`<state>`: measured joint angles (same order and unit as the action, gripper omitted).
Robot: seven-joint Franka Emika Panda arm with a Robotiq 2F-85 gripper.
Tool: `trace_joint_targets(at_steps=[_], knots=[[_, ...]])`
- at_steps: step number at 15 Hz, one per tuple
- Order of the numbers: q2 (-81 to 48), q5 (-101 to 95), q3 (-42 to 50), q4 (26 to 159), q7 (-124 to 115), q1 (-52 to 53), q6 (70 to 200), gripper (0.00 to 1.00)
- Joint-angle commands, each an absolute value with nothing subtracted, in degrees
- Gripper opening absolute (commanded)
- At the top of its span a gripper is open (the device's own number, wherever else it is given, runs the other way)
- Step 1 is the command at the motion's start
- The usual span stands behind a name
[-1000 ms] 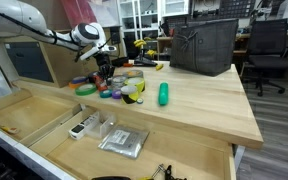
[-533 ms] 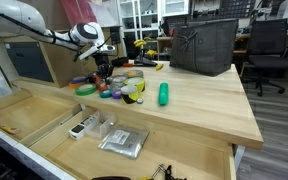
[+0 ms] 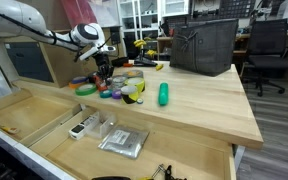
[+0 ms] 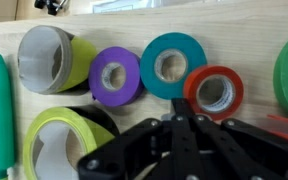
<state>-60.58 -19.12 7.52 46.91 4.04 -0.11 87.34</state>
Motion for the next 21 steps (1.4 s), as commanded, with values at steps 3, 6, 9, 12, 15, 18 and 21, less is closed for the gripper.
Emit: trace_joint_targets(at_steps=[3, 6, 9, 12, 15, 18, 21], knots=[[-63.37, -20.46, 8.86, 42.92, 2.83, 0.91, 83.17, 0.0], [-63.28, -21.16, 8.88, 43.17, 3.25, 1.44, 83.24, 0.0], [-63.04, -21.93, 8.74, 43.41, 3.35, 1.96, 83.76, 0.0], [-62.96, -22.54, 8.86, 43.61, 3.33, 2.85, 84.18, 0.0], [-63.55, -23.55, 9.36, 43.42, 3.86, 2.71, 84.04, 0.0], [-63.97, -24.14, 10.0, 43.08, 3.92, 1.81, 84.0, 0.0], [-63.8, -24.24, 10.43, 43.76, 4.36, 1.16, 84.54, 0.0]])
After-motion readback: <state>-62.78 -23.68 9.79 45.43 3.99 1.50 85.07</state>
